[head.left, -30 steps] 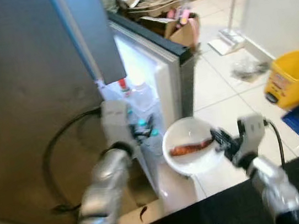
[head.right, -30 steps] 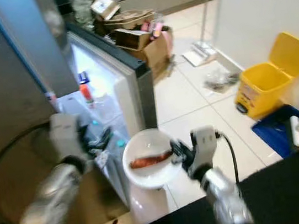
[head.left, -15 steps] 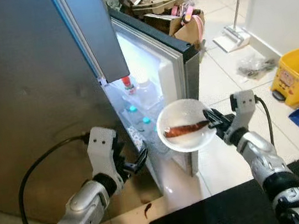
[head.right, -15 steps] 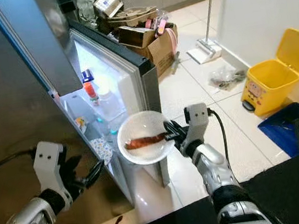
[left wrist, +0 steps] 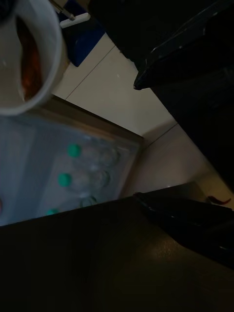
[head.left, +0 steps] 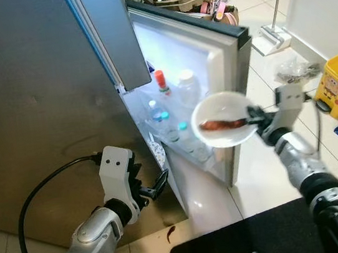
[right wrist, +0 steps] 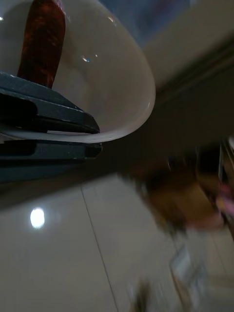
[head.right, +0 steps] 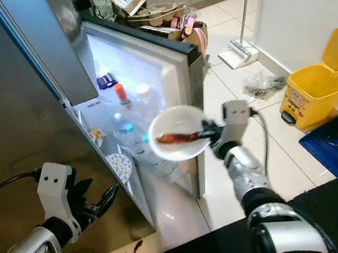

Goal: Restocking fridge

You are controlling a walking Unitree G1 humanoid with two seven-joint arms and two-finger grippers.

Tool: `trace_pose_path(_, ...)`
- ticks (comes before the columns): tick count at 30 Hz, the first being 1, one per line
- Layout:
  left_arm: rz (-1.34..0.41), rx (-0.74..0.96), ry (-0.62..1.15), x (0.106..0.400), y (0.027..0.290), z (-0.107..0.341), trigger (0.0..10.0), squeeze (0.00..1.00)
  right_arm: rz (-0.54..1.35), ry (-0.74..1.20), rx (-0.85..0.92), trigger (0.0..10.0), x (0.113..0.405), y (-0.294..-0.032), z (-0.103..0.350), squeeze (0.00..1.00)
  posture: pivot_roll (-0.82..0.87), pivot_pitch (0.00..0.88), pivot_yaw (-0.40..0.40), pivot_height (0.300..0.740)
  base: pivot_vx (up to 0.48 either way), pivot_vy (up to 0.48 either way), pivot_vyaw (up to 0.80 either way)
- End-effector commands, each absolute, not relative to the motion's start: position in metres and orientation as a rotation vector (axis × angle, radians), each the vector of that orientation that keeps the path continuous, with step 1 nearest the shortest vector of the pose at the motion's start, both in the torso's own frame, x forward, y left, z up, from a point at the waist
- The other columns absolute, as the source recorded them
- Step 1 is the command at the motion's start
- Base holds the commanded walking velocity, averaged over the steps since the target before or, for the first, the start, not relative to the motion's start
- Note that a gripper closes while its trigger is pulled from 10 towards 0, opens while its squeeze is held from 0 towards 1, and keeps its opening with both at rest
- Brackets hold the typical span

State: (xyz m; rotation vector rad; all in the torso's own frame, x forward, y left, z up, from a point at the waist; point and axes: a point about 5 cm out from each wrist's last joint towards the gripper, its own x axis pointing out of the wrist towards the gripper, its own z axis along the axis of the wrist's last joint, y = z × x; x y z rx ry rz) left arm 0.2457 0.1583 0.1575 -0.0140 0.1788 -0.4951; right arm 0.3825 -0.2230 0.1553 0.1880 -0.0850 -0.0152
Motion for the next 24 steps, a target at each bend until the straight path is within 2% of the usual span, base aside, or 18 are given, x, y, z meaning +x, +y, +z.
trace_pose_path(1,-0.497,-0.001,0.218,0.244,0.162,0.153,10.0,0.00,-0.093,-0.100,0.199,10.0,0.377,-0.242,0.153,0.00,0.02,0.228,0.110,0.717,0.000,0.000,0.00)
trace_pose_path(2,-0.499,-0.003,0.219,0.245,0.161,0.153,10.0,0.00,-0.167,-0.120,0.163,10.0,0.367,-0.273,0.156,0.00,0.01,0.228,0.110,0.717,0.000,0.000,0.00)
trace_pose_path(3,-0.499,-0.003,0.219,0.245,0.161,0.153,10.0,0.00,-0.167,-0.120,0.163,10.0,0.367,-0.273,0.156,0.00,0.01,0.228,0.110,0.717,0.000,0.000,0.00)
trace_pose_path(8,-0.506,-0.012,0.220,0.248,0.158,0.151,10.0,0.00,-0.407,-0.167,0.142,10.0,0.330,-0.356,0.169,0.00,-0.02,0.226,0.112,0.717,0.000,0.000,0.00)
trace_pose_path(13,-0.510,-0.013,0.221,0.248,0.157,0.150,10.0,0.00,-0.468,-0.190,0.158,10.0,0.317,-0.377,0.174,0.00,-0.02,0.224,0.115,0.717,0.000,0.000,0.00)
trace_pose_path(15,-0.518,-0.013,0.220,0.250,0.155,0.150,10.0,0.00,-0.486,-0.260,0.218,10.0,0.306,-0.393,0.183,0.00,-0.03,0.221,0.119,0.717,0.000,0.000,0.00)
trace_pose_path(19,-0.535,-0.001,0.223,0.251,0.152,0.149,10.0,0.00,-0.425,-0.368,0.334,10.0,0.307,-0.391,0.192,0.00,-0.03,0.214,0.121,0.717,0.000,0.000,0.00)
trace_pose_path(24,-0.527,0.032,0.242,0.249,0.151,0.142,10.0,0.00,-0.274,-0.425,0.440,10.0,0.321,-0.356,0.184,0.00,-0.04,0.207,0.118,0.717,0.000,0.000,0.00)
